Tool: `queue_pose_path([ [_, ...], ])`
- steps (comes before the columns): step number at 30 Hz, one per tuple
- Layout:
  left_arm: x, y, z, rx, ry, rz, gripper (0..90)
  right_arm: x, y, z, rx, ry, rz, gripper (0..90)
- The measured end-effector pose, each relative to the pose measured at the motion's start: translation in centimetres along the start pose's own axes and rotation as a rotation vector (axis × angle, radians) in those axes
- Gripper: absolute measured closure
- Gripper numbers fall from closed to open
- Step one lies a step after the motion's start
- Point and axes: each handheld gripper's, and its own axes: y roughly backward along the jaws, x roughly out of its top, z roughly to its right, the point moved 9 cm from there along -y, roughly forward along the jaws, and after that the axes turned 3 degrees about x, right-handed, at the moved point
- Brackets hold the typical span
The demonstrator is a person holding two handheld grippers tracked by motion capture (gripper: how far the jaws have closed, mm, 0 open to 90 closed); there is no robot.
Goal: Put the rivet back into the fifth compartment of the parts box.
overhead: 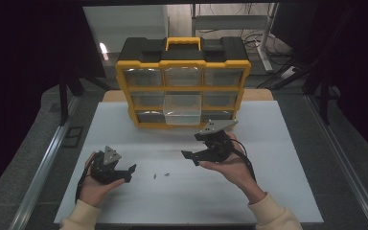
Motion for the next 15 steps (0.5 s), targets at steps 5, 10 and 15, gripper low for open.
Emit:
queue_pose_path([
  [5,0.0,0.0,0.0,0.001,0.0,0.002,10.1,-0.4,-0.5,-0.3,0.007,0.004,-0.013,24.2],
  [10,0.0,0.0,0.0,0.001,-0.003,0.0,10.1,-1.0,-1.2,-0.7,0.012,0.007,-0.027,24.3],
  [15,0.1,0.0,0.1,0.0,-0.002,0.004,10.1,-2.1,-2.4,-1.4,0.023,0.013,-0.061,24.2],
])
